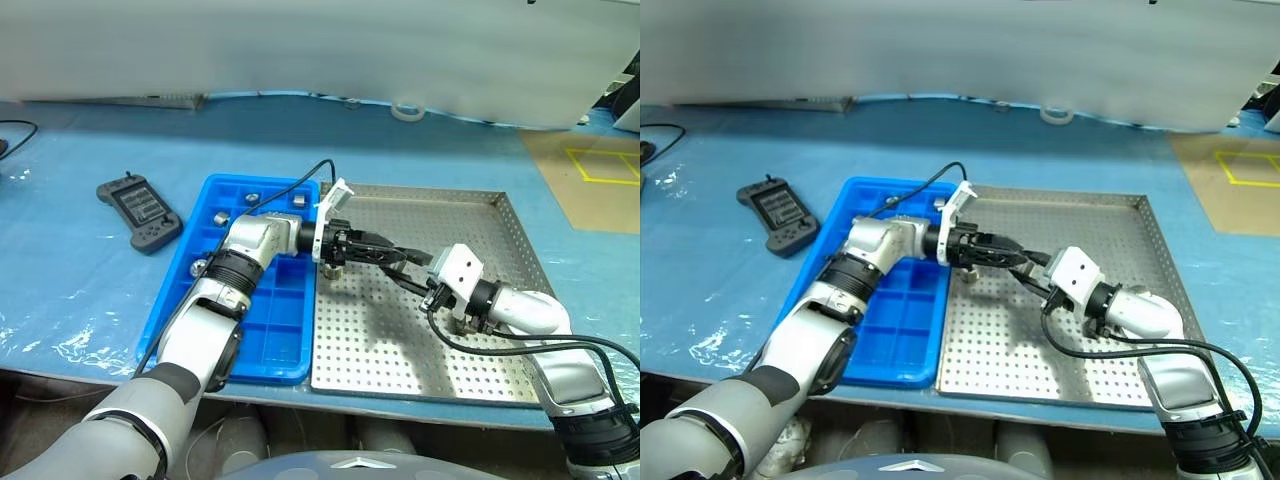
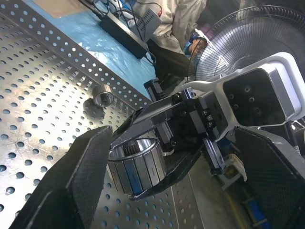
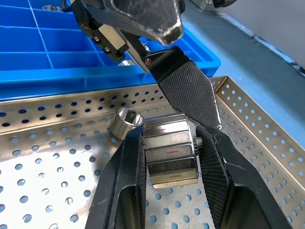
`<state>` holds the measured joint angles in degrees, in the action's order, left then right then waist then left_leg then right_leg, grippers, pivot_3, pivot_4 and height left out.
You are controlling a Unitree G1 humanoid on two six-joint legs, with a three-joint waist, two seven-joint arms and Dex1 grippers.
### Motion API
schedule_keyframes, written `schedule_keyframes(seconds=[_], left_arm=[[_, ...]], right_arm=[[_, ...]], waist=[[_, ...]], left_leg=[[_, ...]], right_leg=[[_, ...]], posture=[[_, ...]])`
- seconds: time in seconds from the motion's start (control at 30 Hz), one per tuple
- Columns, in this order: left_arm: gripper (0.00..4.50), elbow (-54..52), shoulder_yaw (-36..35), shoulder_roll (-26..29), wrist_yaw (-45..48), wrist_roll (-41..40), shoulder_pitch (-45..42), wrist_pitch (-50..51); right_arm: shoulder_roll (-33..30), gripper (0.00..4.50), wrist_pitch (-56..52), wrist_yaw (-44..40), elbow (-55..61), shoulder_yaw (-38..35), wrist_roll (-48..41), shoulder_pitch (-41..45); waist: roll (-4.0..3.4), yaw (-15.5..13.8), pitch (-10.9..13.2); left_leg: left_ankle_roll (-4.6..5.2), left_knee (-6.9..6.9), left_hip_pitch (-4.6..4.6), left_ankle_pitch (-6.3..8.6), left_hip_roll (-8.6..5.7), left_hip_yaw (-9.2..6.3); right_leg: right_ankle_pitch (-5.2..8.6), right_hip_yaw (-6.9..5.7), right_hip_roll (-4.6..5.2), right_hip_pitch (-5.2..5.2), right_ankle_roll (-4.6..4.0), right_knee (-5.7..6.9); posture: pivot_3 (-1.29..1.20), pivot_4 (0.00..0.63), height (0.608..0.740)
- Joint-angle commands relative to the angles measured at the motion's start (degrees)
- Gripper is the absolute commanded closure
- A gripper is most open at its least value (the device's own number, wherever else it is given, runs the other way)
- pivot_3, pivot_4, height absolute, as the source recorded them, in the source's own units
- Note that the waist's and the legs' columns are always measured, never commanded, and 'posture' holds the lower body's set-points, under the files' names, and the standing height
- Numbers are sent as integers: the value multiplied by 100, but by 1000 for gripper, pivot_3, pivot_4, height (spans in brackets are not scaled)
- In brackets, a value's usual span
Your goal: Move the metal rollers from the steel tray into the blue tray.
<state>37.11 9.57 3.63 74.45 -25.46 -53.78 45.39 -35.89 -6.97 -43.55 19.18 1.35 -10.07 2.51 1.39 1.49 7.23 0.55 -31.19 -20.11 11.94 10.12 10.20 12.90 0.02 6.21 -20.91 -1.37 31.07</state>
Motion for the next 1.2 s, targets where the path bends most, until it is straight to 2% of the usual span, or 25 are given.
schedule_keyframes(seconds=[0.03, 0.13, 0.23, 0.4, 0.5, 0.77, 0.9, 1.2], left_arm=[[213, 85, -67, -128, -48, -11, -163, -59], [213, 351, -277, -90, -178, 23, -307, -263], [213, 822, -576, -46, -369, 11, -573, -506], [213, 1186, -742, -82, -379, 78, -731, -709], [213, 983, -633, -193, -159, 38, -628, -519], [213, 665, -802, -258, -20, -247, -571, 195], [213, 433, -691, -141, 75, -272, -460, 500], [213, 193, -492, -290, -14, -222, -300, 635]], right_arm=[[-41, 3312, 63, 66, 204, -327, -167, 305], [-78, 3312, 19, -4, 208, -427, -265, 260], [-101, 3312, -250, -139, 318, -752, -757, 149], [-189, 3312, -321, -117, 532, -854, -793, 60], [-16, 3312, -493, 99, 845, -484, -643, 157], [-50, 3312, -609, 73, 814, -286, -574, 447], [-95, 3312, -566, -44, 671, -279, -573, 572], [-137, 3312, -402, -258, 199, -377, -600, 945]], waist=[[-1, 11, 0], [-2, 10, 0], [-2, 21, 0], [-9, 28, 2], [-10, 29, 2], [-17, 46, 7], [-20, 65, 9], [-22, 69, 11]], left_leg=[[2, -1, -1, 1, -1, 0], [11, 0, -2, 6, -6, 0], [20, -2, -10, 11, -10, 0], [33, -3, -11, 19, -18, 2], [33, -2, -12, 19, -18, 2], [33, -3, -13, 19, -22, 5], [31, -1, -12, 18, -21, 5], [39, -2, -23, 22, -24, 6]], right_leg=[[0, 0, 1, -1, 0, -1], [0, -2, 7, 3, 0, -8], [0, -1, 8, 0, 0, -12], [0, -1, 18, 3, -1, -18], [0, -3, 18, 2, -1, -20], [0, -1, 24, 1, -1, -21], [0, 0, 23, 0, -1, -22], [1, -1, 25, -3, -2, -26]], posture=[[-345, 150, 740], [-341, 150, 740], [-337, 150, 740], [-337, 150, 740], [-337, 150, 740], [-339, 150, 740], [-339, 150, 740], [-339, 150, 740]])
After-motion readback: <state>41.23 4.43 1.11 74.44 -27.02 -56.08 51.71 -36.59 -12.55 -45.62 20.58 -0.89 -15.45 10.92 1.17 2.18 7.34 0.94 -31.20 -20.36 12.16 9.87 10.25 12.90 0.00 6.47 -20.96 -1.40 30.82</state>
